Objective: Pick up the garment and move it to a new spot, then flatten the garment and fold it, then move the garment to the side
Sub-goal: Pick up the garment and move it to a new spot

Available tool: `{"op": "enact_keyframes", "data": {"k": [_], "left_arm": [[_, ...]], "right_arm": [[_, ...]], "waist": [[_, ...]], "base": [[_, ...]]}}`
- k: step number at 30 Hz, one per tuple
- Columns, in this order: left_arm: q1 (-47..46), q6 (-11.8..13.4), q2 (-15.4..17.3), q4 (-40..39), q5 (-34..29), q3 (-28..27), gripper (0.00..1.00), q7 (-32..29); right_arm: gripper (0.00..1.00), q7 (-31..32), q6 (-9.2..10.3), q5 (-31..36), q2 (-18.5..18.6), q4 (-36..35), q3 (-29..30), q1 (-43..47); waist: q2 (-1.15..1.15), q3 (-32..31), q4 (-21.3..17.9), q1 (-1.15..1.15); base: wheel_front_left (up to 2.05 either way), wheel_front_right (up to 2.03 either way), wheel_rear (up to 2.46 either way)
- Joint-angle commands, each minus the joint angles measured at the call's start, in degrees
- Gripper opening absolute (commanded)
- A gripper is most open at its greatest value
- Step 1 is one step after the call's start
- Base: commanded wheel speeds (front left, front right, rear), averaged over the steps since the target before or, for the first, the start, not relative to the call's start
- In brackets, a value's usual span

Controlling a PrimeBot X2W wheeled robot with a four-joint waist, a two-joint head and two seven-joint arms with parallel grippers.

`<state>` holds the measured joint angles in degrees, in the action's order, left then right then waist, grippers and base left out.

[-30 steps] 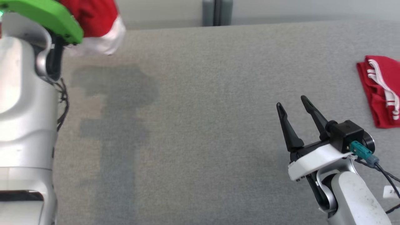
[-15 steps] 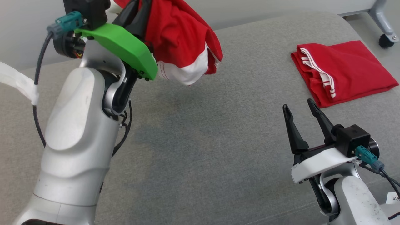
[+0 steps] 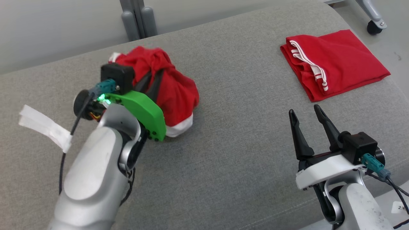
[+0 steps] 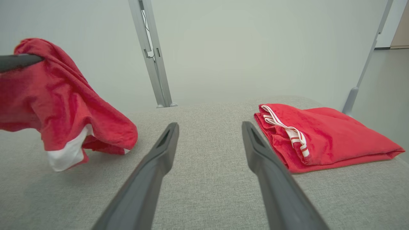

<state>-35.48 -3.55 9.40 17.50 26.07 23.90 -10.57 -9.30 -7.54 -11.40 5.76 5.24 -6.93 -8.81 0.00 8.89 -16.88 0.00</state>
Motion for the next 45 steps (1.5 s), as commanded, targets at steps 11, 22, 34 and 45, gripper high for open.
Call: {"op": "enact_keyframes", "data": {"k": [11, 22, 34, 45], "left_arm": [[7.31, -2.47, -5.72, 8.82, 4.63, 5.69, 1.00, 7.82], [14.88, -0.72, -2.76, 0.98, 6.51, 2.19, 1.00, 22.20], [26.14, 1.66, 0.53, -8.13, 2.13, -10.06, 1.00, 25.72], [32.08, -1.50, -1.13, -5.81, -1.67, -19.14, 1.00, 25.69]], "right_arm": [[1.00, -0.39, 0.11, -0.16, -0.21, 0.80, 0.03, 0.36], [1.00, 0.21, 0.10, 0.55, 0.79, -0.65, 2.34, 2.07], [1.00, 1.85, 0.10, 1.16, 1.45, -1.31, 5.07, 3.87], [1.00, 2.01, 0.10, 0.59, 0.94, 0.08, 4.93, 5.17]], "waist": [[0.00, -1.17, 2.08, 0.00], [0.00, -3.47, 6.01, 0.00], [0.00, -5.39, 12.22, 0.00], [0.00, -7.73, 14.84, 0.00]], "base": [[0.00, 0.00, 0.00], [0.00, 0.00, 0.00], [0.00, 0.00, 0.00], [0.00, 0.00, 0.00]]}}
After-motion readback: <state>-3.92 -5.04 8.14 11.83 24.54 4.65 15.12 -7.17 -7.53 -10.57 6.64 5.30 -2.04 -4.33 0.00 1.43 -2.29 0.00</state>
